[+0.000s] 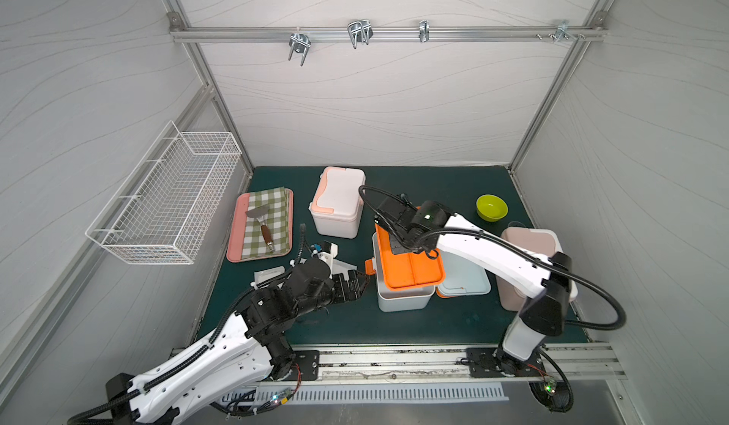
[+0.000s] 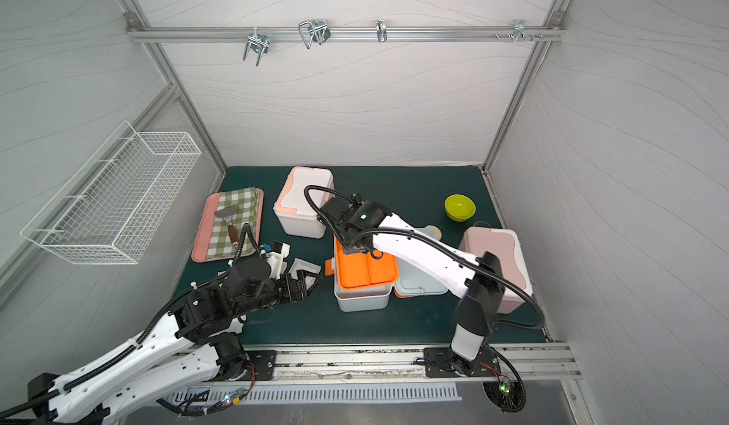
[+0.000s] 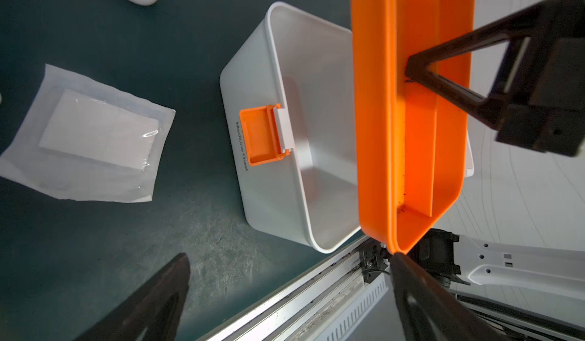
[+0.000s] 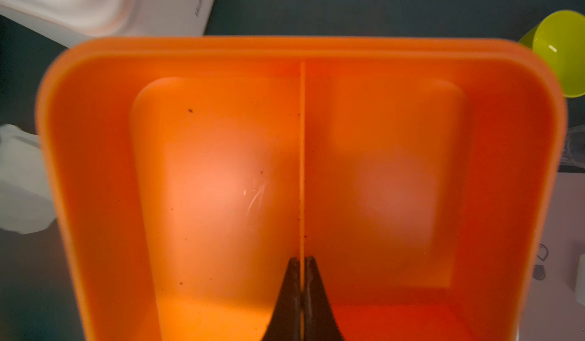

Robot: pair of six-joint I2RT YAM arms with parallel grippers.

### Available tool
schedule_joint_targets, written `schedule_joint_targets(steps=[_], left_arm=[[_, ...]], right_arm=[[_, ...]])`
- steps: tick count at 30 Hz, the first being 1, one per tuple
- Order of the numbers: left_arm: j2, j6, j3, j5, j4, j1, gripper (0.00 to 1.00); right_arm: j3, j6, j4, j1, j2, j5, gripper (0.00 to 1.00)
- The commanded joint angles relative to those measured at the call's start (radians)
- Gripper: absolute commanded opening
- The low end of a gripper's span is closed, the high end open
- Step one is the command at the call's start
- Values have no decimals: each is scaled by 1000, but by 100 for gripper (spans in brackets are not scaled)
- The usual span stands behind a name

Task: Open first aid kits and take out gauze
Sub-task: Pick up the compartment layer from the first aid kit, then place the compartment layer in the first aid kit.

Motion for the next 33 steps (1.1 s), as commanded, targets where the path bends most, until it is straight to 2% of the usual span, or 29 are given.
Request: schedule_joint_targets(steps=[1, 6, 12, 19, 25, 29, 33], left_arm=[[-50, 66, 93, -83, -35, 5, 99], [-118, 149, 167, -169, -83, 5, 99], [-236, 257, 201, -279, -73, 5, 99], [-375, 340, 186, -384, -12, 5, 99], [-448, 355, 160, -433, 6, 5, 99], [-413, 345, 163, -422, 1, 5, 99], [-317, 329, 178, -394, -11, 5, 99]], right_arm=[[-88, -113, 112, 7, -197, 75, 0], [-310, -294, 361, -11, -516, 94, 0], [-480, -420, 505, -57, -823, 183, 0], [-622, -495, 657, -63, -1065, 239, 0], [-638, -496, 674, -63, -1089, 260, 0], [-611, -479, 660, -63, -1016, 230, 0], [-565, -441, 613, -69, -904, 163, 0]])
